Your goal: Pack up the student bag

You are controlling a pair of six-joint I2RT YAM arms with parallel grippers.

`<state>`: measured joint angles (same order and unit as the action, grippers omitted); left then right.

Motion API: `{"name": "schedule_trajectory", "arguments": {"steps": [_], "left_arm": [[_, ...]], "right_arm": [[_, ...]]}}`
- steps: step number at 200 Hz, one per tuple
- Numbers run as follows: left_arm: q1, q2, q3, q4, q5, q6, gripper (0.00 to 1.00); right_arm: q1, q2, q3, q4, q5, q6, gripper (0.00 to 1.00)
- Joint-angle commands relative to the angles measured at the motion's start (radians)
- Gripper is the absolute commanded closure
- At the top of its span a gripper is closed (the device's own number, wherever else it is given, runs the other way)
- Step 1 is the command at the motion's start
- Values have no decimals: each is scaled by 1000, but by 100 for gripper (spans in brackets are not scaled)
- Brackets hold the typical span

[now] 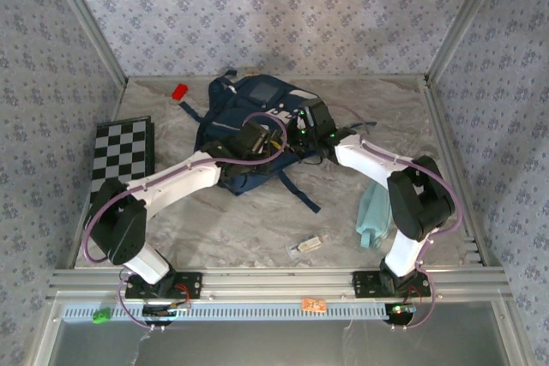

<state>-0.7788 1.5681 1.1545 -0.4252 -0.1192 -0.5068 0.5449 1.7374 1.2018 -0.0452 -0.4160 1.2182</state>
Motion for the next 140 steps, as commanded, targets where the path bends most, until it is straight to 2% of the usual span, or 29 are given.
{"name": "schedule_trajectory", "arguments": {"steps": [1,49,78,140], "left_arm": [[-2,-75,-12,-51,26,48,100],[51,-137,-76,-155,-22,81,100],[94,-172,-116,-186,-33,100,100],[136,-165,-139,-164,0,104,100]], "right_arm": [[-29,1,30,-13,66,-62,100],[-95,-71,-1,-95,-14,-185,100],[-171,-117,-57,-137,-59,-246,100],[-355,-118,-17,-255,-162,-366,100]]}}
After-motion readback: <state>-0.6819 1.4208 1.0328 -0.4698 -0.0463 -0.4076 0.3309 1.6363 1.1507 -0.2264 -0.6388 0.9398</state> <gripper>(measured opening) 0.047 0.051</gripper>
